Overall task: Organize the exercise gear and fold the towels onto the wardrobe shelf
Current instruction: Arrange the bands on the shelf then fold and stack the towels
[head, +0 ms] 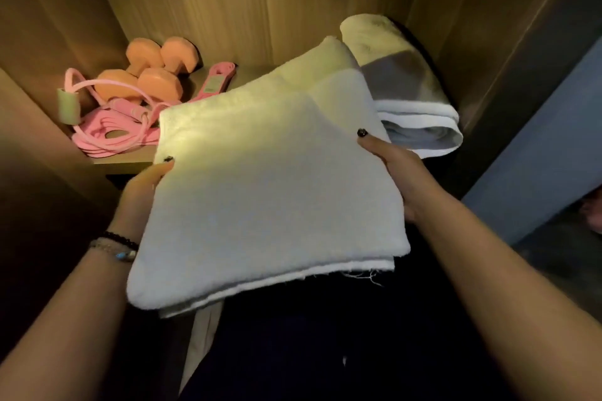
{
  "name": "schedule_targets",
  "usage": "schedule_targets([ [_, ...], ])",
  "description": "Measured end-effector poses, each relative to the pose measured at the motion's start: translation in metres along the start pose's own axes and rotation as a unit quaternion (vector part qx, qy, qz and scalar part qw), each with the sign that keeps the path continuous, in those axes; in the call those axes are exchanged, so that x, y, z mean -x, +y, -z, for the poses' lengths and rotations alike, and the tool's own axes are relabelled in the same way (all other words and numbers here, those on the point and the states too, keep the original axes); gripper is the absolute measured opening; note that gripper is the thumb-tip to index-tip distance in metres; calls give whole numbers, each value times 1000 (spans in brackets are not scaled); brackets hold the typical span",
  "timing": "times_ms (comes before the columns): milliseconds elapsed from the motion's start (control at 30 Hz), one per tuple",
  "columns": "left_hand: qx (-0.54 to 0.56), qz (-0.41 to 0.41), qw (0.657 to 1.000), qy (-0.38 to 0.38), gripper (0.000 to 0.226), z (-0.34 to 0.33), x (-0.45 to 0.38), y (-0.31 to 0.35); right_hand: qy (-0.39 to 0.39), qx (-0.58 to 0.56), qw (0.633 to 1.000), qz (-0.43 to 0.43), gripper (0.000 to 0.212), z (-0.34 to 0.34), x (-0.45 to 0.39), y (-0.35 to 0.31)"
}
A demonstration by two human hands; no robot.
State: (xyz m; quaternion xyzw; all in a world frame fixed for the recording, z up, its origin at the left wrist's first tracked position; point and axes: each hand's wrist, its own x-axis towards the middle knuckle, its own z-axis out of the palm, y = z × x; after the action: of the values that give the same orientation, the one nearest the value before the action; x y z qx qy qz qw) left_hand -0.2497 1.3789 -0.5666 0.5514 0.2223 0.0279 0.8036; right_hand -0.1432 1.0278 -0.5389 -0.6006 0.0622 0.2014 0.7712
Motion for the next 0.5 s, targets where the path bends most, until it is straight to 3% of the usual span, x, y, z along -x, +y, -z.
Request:
schedule_targets([
  [133, -48, 160, 981, -94, 36, -22, 31, -46, -36, 17, 989, -140, 40, 24, 11, 51],
  [200, -53, 170, 978, -112, 82, -18, 48, -61, -54, 37, 982, -176, 42, 33, 22, 70],
  [267, -67, 155, 981, -90, 103, -12, 49, -69, -43, 84, 983, -158, 50, 34, 25, 74],
  [333, -58, 124, 989, -57, 85, -15, 47, -62, -1, 160, 981, -108, 41, 30, 24, 63],
  [400, -44, 83, 995, -40, 40, -22, 45, -46, 26, 193, 978, -76, 28, 29, 23, 42],
  [500, -14, 104, 994, -26, 25, -32, 50, -34, -10, 172, 981, -94, 56, 39, 22, 24],
])
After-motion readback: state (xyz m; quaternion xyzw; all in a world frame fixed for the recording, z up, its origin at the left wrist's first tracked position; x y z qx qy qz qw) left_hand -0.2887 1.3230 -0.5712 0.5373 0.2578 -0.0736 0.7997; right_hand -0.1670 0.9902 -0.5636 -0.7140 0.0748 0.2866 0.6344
